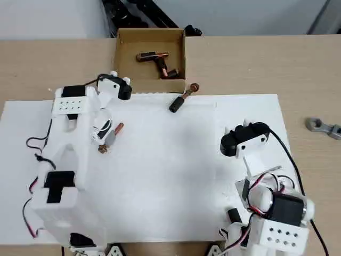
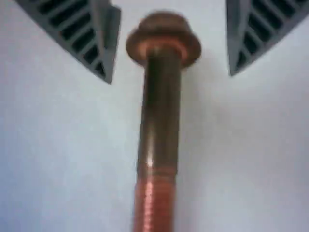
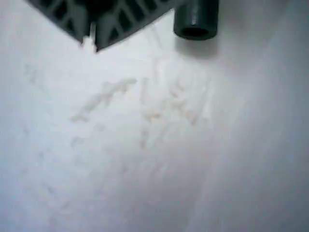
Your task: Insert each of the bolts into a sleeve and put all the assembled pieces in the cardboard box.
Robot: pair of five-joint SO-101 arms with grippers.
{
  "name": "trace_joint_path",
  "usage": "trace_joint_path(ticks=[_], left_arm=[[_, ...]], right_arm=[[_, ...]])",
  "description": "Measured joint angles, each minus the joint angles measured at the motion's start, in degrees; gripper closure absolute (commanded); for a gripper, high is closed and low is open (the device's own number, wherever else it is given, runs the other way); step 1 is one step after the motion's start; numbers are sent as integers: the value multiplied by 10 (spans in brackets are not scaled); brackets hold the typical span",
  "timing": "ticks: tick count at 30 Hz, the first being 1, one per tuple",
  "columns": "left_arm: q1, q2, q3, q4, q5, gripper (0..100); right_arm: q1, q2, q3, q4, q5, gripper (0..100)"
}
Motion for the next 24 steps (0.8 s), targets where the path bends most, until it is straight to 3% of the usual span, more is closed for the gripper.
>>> trace_joint_path(ticks=[9, 13, 24], left_arm=[[2, 48, -3, -37, -1, 859], [6, 72, -11, -36, -3, 998], [2, 51, -49, 29, -12, 994]], right_arm=[[0, 0, 0, 0, 0, 991], [0, 0, 0, 0, 0, 991], [0, 0, 0, 0, 0, 991]])
